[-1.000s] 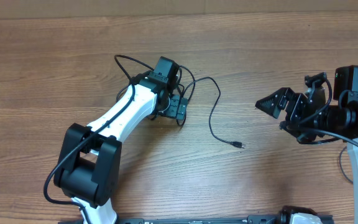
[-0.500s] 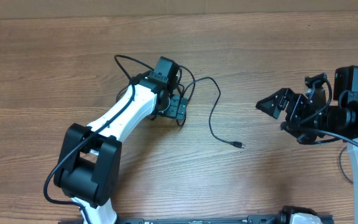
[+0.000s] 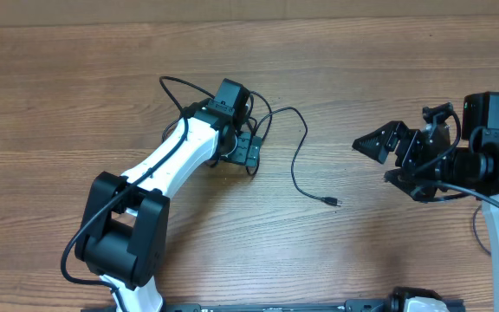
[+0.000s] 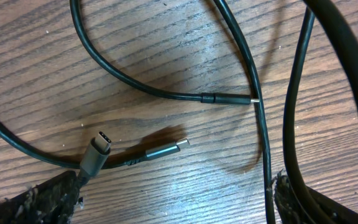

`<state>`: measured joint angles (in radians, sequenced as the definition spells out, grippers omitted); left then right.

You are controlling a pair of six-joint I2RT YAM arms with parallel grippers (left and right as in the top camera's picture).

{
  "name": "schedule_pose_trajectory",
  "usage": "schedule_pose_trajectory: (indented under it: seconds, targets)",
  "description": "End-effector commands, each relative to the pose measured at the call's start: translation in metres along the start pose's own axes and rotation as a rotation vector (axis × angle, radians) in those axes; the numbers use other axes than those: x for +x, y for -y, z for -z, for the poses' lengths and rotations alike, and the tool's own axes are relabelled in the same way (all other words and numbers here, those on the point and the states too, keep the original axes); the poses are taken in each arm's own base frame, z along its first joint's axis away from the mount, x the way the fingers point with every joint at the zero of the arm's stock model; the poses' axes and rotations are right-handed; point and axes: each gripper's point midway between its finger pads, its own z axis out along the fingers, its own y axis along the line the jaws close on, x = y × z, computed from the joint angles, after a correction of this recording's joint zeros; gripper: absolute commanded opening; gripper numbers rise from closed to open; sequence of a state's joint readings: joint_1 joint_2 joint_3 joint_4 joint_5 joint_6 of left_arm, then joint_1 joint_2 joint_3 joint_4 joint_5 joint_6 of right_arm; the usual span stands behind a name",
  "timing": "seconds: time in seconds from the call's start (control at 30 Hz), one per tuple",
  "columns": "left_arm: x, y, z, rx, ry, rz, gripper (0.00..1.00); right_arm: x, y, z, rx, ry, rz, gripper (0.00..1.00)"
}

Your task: Untangle cables

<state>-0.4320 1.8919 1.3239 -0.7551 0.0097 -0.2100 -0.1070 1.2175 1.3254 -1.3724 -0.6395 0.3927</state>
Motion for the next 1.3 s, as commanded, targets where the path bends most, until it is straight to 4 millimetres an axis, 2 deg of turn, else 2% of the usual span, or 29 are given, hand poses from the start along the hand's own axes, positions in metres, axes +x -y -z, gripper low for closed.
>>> schedule_pose_trajectory:
  seconds: [0.0,0.27,0.43,0.6,0.8,0.9,1.0,1.13,1.2,1.27]
  targets:
    - [-0.004,-0.002,0.002,-0.014,0.014,-0.004,1.0,0.004,-0.006,0.004,-0.023,0.01,0.015,1.0]
    - [-0.004,-0.002,0.002,-0.014,0.014,-0.004,1.0,-0.001,-0.009,0.004,-0.033,0.031,0.034,1.0]
    - [-0.004,0.0,0.002,-0.002,0.013,0.003,1.0,0.002,-0.007,0.004,-0.024,0.019,0.026,1.0]
    - [-0.001,0.015,0.002,0.087,-0.006,0.056,1.0,0.004,0.008,0.004,0.053,0.021,0.001,1.0]
    - [0.002,0.056,0.011,0.325,-0.053,0.122,0.99,0.002,0.014,0.005,0.088,0.035,0.002,1.0]
    - [0.002,0.056,0.011,0.325,-0.052,0.122,0.99,0.001,0.017,0.005,0.106,0.044,0.002,1.0]
    - [-0.003,0.054,0.013,0.32,-0.036,0.121,0.88,0.0,0.019,0.005,0.114,0.046,0.001,1.0]
    - [-0.016,0.054,0.024,0.339,-0.008,0.127,0.83,-0.001,0.02,0.005,0.119,0.05,0.002,1.0]
    - [-0.021,0.06,0.031,0.368,-0.003,0.124,0.71,-0.001,0.021,0.005,0.129,0.054,0.001,1.0]
    - [-0.025,0.069,0.039,0.424,-0.008,0.14,0.49,-0.002,0.023,0.005,0.14,0.059,0.001,1.0]
